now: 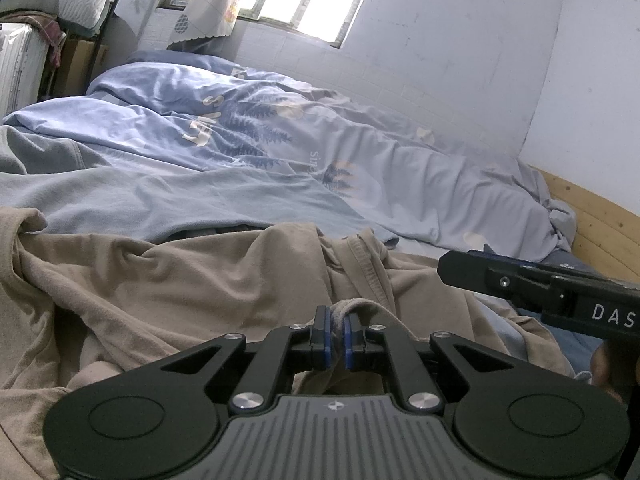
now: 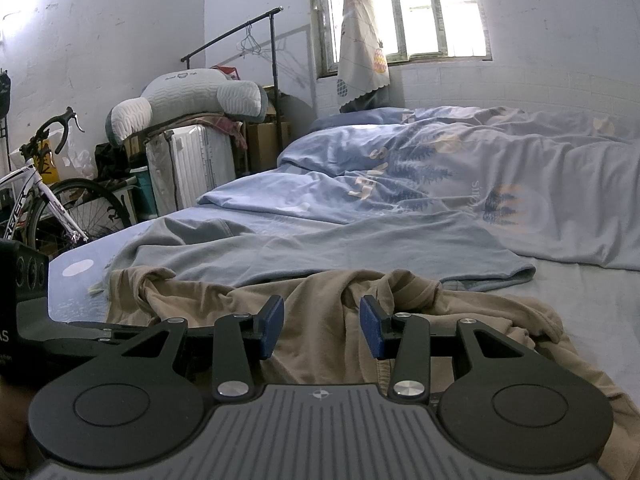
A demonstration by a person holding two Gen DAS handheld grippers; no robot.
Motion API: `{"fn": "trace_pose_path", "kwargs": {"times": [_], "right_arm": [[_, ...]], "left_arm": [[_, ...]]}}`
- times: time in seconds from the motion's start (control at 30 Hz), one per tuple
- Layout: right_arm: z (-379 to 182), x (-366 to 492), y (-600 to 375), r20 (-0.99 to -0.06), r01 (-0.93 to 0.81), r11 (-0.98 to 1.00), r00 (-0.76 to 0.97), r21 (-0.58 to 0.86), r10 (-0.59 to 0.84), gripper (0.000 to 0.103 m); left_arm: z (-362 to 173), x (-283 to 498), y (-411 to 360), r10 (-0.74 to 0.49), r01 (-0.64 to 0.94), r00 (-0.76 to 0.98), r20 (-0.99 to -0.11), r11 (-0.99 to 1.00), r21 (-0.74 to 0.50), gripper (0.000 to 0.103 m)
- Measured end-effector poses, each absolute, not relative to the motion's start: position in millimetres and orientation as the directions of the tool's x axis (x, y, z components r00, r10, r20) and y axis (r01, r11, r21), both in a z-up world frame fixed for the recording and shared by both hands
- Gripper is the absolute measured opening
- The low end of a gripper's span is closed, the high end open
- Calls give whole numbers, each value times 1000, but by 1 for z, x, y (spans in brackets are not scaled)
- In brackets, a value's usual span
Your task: Fold clothes
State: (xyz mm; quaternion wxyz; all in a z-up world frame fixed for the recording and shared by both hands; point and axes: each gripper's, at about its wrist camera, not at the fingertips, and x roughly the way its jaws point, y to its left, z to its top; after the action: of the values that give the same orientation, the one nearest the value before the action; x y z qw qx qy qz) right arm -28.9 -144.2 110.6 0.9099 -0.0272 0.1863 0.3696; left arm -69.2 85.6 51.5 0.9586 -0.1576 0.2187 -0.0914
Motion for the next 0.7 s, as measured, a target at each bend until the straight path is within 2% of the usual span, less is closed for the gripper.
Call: {"fn": "trace_pose_path", "kwargs": {"times": [0.3, 0.7], "right_arm": [[111, -29, -146, -360, -679, 729, 662, 81, 657, 44], [109, -27, -158, -367, -664, 745, 677, 69, 638, 44]], "left_arm": [[54, -69, 88, -236, 102, 895, -380, 934, -342, 5], [93, -76, 124, -140, 31, 957, -254, 921, -388, 4]]}}
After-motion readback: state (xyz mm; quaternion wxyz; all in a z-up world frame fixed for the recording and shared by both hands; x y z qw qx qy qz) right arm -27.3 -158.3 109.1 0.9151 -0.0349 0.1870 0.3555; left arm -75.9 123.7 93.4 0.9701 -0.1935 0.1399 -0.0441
